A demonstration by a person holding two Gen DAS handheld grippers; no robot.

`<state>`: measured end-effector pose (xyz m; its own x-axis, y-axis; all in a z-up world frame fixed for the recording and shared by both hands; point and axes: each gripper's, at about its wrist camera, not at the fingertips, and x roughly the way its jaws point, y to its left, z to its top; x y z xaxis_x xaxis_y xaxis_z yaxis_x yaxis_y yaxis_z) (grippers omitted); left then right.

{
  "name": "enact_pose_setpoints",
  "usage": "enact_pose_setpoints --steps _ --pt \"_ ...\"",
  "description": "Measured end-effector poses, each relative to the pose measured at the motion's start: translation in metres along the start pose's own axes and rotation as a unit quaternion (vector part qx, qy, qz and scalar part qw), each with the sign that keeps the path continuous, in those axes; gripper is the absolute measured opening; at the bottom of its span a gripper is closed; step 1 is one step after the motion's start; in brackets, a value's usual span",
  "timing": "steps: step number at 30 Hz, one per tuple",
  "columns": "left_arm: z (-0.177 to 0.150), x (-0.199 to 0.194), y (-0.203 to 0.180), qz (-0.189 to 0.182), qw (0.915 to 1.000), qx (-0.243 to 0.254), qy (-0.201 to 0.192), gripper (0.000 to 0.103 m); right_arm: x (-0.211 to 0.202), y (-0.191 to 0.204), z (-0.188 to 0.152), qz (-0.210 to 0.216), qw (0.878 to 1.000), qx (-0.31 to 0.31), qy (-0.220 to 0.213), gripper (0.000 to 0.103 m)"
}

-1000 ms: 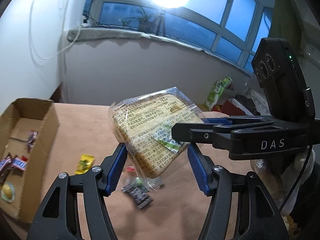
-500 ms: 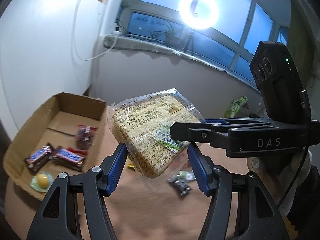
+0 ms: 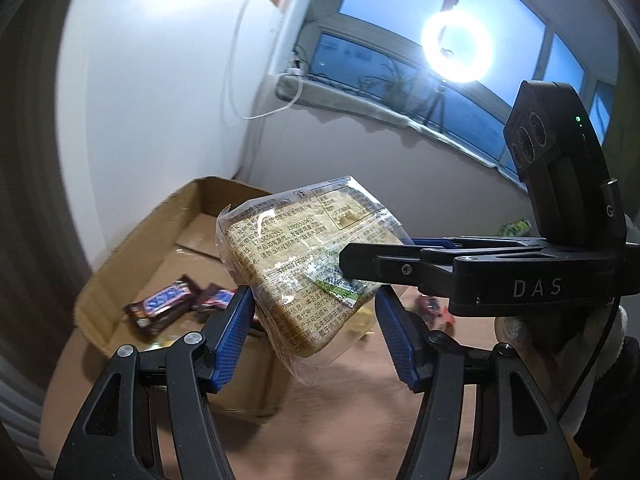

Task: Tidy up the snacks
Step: 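Carry the bread loaf with both tools over the cardboard box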

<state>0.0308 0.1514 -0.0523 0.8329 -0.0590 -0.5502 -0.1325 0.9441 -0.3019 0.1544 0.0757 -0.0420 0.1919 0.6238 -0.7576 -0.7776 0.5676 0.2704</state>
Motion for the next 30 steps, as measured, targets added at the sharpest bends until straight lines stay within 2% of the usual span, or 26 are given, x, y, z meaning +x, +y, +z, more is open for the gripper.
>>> enact_pose_setpoints --steps 7,15,19,22,30 --pt "-0.001 0.000 0.027 0.025 0.9996 -0.015 0.003 0.062 0.030 0.016 0.010 0.013 1.000 -0.012 0.018 0.066" --pt "-0.006 0.004 0.043 0.038 0.9989 -0.027 0.012 0.062 0.051 0.022 0.014 0.015 0.999 -0.016 0.034 0.066" --pt "-0.007 0.007 0.046 0.047 0.9985 -0.025 0.015 0.061 0.059 0.022 0.018 0.007 0.999 -0.020 0.034 0.066" --pt "-0.008 0.010 0.047 0.063 0.9977 -0.018 0.018 0.057 0.062 0.020 0.018 -0.021 0.999 -0.022 0.032 0.066" --pt "-0.009 0.010 0.040 0.071 0.9973 -0.002 0.018 0.057 0.057 0.010 0.017 -0.024 0.999 -0.009 0.028 0.066"
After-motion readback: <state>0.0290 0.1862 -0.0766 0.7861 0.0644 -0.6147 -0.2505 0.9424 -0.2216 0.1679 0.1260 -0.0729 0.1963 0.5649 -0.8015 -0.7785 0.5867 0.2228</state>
